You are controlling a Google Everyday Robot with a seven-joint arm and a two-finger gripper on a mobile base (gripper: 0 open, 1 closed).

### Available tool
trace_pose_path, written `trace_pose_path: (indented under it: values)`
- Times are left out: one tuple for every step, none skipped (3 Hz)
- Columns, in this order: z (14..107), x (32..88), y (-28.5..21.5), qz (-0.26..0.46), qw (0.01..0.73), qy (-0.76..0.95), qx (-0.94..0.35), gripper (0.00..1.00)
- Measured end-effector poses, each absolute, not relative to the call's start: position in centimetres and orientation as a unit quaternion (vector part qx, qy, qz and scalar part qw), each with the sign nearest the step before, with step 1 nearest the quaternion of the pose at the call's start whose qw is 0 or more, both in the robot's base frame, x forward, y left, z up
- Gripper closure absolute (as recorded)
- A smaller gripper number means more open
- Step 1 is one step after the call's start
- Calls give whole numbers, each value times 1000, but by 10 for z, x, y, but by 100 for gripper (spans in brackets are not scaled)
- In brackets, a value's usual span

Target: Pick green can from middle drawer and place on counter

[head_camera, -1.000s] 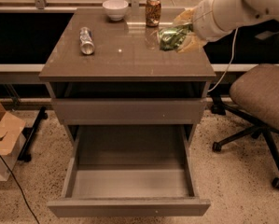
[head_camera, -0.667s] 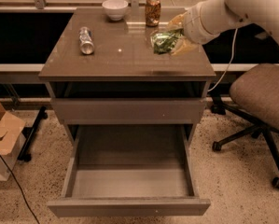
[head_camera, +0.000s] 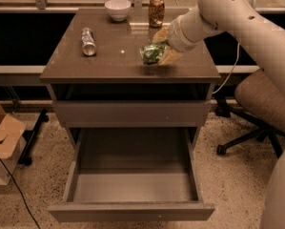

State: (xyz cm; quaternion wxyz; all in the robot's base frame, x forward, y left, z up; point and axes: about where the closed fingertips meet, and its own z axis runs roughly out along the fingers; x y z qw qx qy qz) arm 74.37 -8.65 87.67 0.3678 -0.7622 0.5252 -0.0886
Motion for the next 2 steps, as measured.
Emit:
trace_pose_path:
  values:
    - [874, 744, -84, -86, 367, 525, -763, 1]
    - [873, 744, -83, -86, 367, 525, -764, 0]
